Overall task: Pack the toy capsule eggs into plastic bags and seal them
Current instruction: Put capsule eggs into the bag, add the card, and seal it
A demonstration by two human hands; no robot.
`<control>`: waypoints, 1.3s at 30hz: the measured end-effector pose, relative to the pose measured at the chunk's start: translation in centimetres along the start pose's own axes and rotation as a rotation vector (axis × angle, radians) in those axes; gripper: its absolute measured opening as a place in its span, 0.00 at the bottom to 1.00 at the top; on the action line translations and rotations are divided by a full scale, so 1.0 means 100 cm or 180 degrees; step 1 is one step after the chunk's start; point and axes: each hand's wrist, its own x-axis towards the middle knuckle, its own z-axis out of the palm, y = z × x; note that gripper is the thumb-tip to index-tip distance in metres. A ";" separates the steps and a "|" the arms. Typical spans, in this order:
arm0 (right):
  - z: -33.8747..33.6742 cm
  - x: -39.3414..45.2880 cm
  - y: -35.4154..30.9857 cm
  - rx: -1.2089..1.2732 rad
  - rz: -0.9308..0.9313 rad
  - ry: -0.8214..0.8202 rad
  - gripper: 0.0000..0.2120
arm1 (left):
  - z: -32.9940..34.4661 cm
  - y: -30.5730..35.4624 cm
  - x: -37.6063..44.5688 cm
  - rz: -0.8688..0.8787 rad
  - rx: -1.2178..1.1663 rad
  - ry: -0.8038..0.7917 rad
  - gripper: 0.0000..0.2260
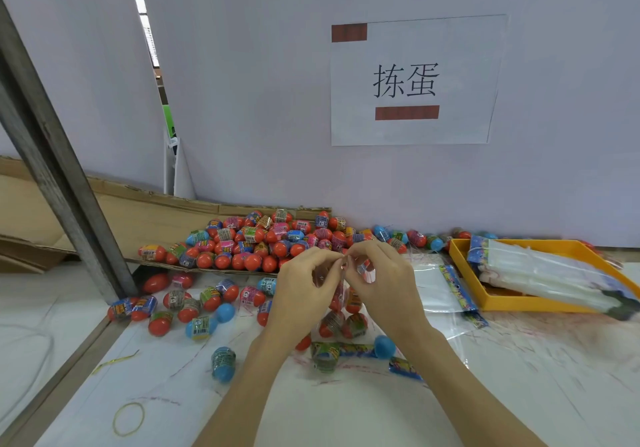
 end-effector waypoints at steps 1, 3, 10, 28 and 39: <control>0.000 0.000 0.001 0.0043 0.0030 -0.0036 0.04 | 0.000 0.000 0.000 0.0002 0.0021 0.0014 0.06; 0.000 -0.001 0.002 0.0053 -0.0068 -0.0133 0.05 | -0.001 -0.001 0.000 -0.0017 0.0034 0.0069 0.05; -0.002 0.001 0.003 -0.0315 -0.0497 0.0074 0.06 | -0.002 0.001 -0.001 0.0160 0.0295 0.0021 0.06; -0.013 0.008 0.027 -0.0141 0.0620 0.0123 0.09 | -0.016 -0.005 0.006 -0.0832 0.0144 0.0568 0.06; -0.013 0.008 0.054 -0.0570 0.0995 -0.0344 0.02 | -0.019 0.002 0.006 -0.0970 0.0709 0.1502 0.06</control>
